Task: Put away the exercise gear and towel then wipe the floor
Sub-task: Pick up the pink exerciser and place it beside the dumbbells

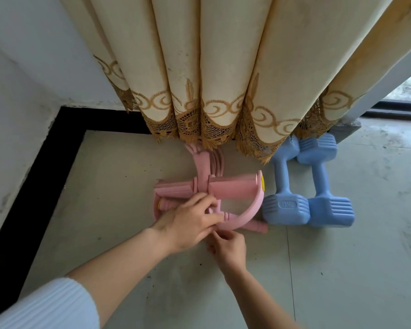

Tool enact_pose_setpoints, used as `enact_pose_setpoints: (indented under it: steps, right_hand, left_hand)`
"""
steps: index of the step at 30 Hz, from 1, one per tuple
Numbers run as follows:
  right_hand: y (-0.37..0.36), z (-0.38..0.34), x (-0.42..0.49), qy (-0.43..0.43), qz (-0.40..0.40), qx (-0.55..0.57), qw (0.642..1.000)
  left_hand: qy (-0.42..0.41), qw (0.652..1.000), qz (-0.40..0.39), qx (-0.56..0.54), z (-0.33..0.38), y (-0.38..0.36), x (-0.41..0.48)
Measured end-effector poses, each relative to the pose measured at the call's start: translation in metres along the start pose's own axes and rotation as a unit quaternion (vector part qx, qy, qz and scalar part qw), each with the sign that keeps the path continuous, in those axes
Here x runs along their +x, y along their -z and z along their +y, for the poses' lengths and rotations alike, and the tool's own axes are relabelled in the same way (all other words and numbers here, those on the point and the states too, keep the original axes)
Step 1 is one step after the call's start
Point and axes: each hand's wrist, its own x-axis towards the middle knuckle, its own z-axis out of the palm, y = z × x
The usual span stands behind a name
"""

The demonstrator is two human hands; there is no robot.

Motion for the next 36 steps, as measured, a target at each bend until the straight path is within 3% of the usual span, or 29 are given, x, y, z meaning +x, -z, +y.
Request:
enact_pose_setpoints:
  steps: [5,13,18,23,30,36]
  right_hand:
    - [0.030,-0.004,0.002,-0.009,0.005,0.007,1.000]
    - [0.048,-0.018,-0.003,-0.022,0.043,-0.064,0.997]
    - [0.056,-0.082,-0.065,-0.045,0.070,-0.127,0.988]
    - [0.054,-0.208,-0.184,-0.012,0.007,-0.227,0.974]
    - [0.049,-0.373,-0.345,0.145,-0.124,-0.456,0.870]
    - [0.074,-0.418,-0.446,0.225,-0.219,-0.538,0.782]
  left_hand:
    - [0.086,0.990,-0.115,-0.010,-0.001,-0.003,0.004]
    - [0.136,0.975,-0.172,-0.022,0.001,0.028,0.017]
    - [0.251,0.952,-0.125,-0.121,0.032,0.114,0.000]
    - [0.336,0.923,-0.087,-0.166,0.093,0.247,-0.051]
    - [0.460,0.865,0.013,-0.199,0.193,0.414,-0.128]
    - [0.569,0.795,0.099,-0.186,0.305,0.473,-0.177]
